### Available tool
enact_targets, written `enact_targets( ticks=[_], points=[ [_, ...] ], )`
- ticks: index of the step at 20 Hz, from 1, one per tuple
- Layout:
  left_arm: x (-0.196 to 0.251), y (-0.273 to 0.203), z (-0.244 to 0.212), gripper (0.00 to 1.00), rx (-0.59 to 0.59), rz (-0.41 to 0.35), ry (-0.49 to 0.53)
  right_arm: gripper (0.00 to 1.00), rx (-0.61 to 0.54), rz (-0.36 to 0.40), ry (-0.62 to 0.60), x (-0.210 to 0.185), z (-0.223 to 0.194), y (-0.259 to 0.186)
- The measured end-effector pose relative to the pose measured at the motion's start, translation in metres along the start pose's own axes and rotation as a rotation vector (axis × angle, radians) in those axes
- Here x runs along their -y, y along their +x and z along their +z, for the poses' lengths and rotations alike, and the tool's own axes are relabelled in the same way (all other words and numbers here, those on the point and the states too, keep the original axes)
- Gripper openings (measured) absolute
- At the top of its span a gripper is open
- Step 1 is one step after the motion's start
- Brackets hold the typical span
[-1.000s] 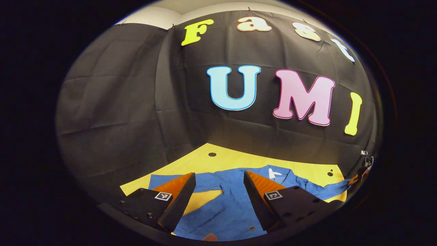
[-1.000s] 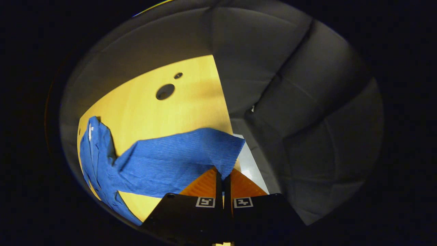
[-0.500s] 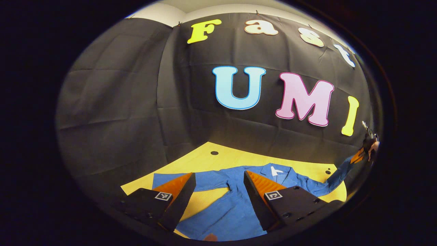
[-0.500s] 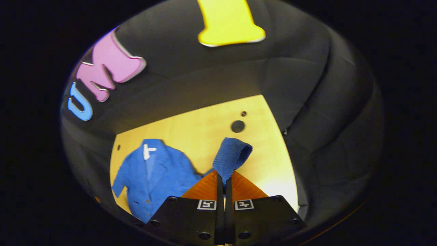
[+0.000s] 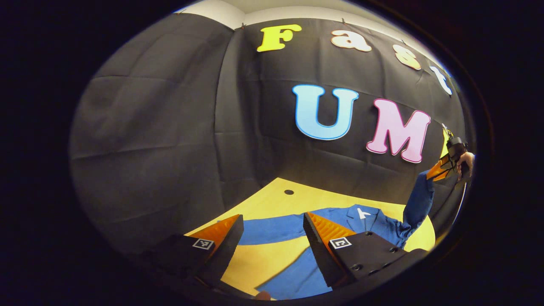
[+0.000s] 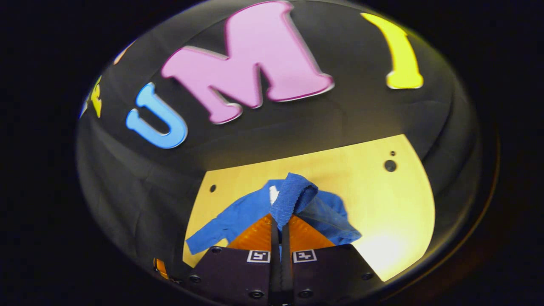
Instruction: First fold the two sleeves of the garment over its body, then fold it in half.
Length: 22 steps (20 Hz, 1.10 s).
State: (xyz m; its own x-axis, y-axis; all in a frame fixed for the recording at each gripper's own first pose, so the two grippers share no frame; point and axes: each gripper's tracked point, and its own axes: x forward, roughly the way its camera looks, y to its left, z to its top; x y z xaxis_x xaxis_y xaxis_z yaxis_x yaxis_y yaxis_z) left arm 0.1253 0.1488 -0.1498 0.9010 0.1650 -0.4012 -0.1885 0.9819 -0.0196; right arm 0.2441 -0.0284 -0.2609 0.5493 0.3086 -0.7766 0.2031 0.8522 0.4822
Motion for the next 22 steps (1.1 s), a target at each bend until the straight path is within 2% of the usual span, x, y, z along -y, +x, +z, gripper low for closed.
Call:
enact_targets(
  ticks=[3, 7, 11, 13, 14, 15, 17, 18, 20, 21, 22],
  points=[
    [-0.042, -0.006, -0.008, 0.81, -0.015, 0.053, 0.001, 0.05, -0.087, 0.030, -0.025, -0.050, -0.045, 0.053],
    [-0.087, -0.021, -0.019, 0.80, -0.043, 0.126, 0.001, 0.05, -0.226, 0.055, -0.043, -0.090, -0.118, 0.135],
    [-0.119, -0.031, -0.040, 0.80, -0.091, 0.188, -0.036, 0.04, -0.312, 0.061, 0.006, -0.110, -0.174, 0.208],
    [-0.131, -0.035, -0.054, 0.81, -0.136, 0.216, -0.047, 0.06, -0.328, 0.064, 0.017, -0.118, -0.190, 0.233],
    [-0.134, -0.037, -0.058, 0.81, -0.149, 0.226, -0.046, 0.00, -0.331, 0.072, 0.027, -0.123, -0.196, 0.241],
    [-0.138, -0.036, -0.057, 0.80, -0.155, 0.234, -0.043, 0.22, -0.331, 0.092, 0.044, -0.132, -0.198, 0.249],
    [-0.143, -0.032, -0.055, 0.81, -0.158, 0.234, -0.046, 0.36, -0.330, 0.138, 0.076, -0.147, -0.196, 0.251],
    [-0.143, -0.029, -0.053, 0.81, -0.161, 0.230, -0.055, 0.60, -0.328, 0.143, 0.088, -0.146, -0.196, 0.252],
    [-0.143, -0.016, -0.050, 0.82, -0.167, 0.223, -0.072, 0.65, -0.323, 0.171, 0.103, -0.150, -0.189, 0.249],
    [-0.142, -0.008, -0.049, 0.81, -0.174, 0.215, -0.077, 0.86, -0.320, 0.178, 0.097, -0.148, -0.185, 0.245],
    [-0.140, 0.003, -0.049, 0.81, -0.182, 0.199, -0.081, 0.86, -0.313, 0.186, 0.080, -0.148, -0.181, 0.237]
  ],
)
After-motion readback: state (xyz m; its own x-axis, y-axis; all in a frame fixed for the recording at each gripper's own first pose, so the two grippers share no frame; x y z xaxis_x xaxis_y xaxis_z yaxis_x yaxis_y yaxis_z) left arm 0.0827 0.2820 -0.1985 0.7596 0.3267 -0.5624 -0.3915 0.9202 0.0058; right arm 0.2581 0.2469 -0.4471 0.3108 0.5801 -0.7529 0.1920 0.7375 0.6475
